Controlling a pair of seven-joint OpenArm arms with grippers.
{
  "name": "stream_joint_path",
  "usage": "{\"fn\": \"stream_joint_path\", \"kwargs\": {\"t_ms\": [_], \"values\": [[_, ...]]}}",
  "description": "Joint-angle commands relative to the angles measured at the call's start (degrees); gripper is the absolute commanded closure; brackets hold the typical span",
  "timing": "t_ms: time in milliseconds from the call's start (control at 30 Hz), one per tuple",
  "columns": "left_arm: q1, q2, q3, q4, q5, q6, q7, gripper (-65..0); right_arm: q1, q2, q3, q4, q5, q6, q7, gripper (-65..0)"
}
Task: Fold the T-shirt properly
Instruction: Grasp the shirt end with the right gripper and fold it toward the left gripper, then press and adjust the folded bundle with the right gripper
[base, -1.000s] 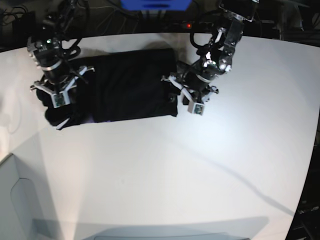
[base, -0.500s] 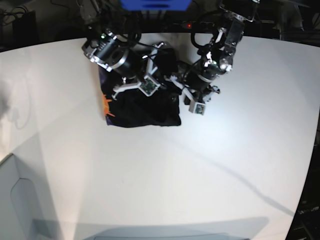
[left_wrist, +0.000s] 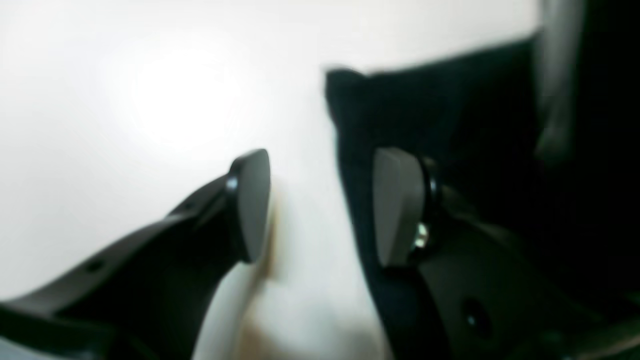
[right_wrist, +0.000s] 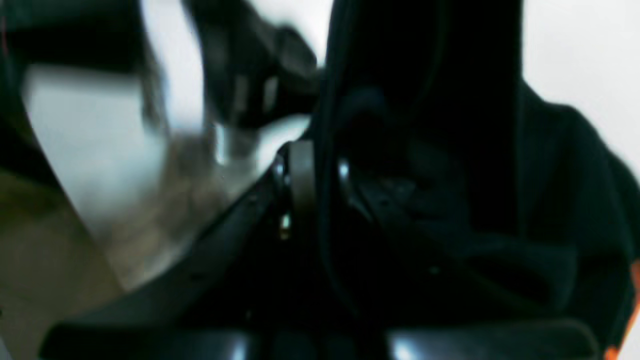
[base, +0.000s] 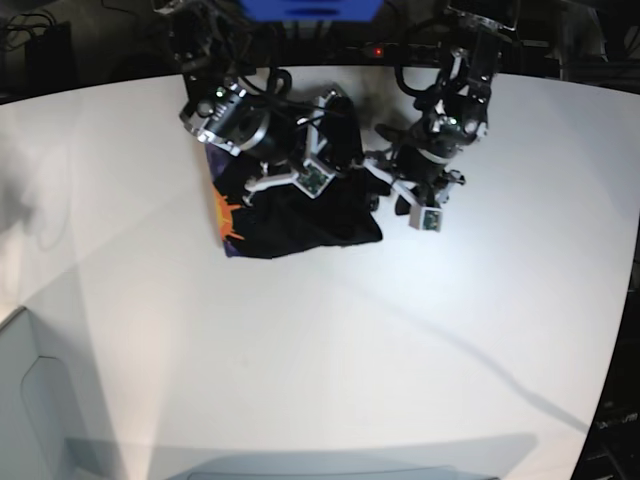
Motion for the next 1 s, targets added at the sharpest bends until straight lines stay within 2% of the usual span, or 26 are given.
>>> {"fn": "stream_joint_path", "kwargs": {"t_ms": [0, 267, 467, 600, 867, 967], "values": [[0.18, -0.32, -0.42, 1.95, -0.40, -0.14, -1.32, -32.6, 0.59, -0.48, -0.10, 0.58, 0.70, 0.17, 1.43, 0.0], [3.60, -0.23, -5.69, 5.81, -0.40, -0.23, -1.32, -32.6, 1.73, -0.48, -0.19, -1.44, 0.62, 0.17, 0.99, -0.7], [7.56, 0.12, -13.78, 9.24, -0.40, -0.23, -1.32, -32.6, 1.38, -0.48, -0.01, 1.28, 0.62, 0.17, 0.99, -20.3], [9.49, 0.21, -19.76, 10.39, -0.40, -0.23, -1.32, -32.6, -0.38, -0.57, 1.66, 7.44, 0.70, 0.17, 0.99, -27.1], [9.76, 2.14, -30.57, 10.03, -0.40, -0.49, -1.23, -32.6, -1.52, -0.66, 11.06, 9.46, 0.79, 0.17, 1.08, -28.0], [9.32, 2.23, -33.38, 9.86, -0.40, -0.49, -1.23, -32.6, -2.05, -0.75, 12.12, 9.28, 0.88, 0.17, 1.08, -28.1]]}}
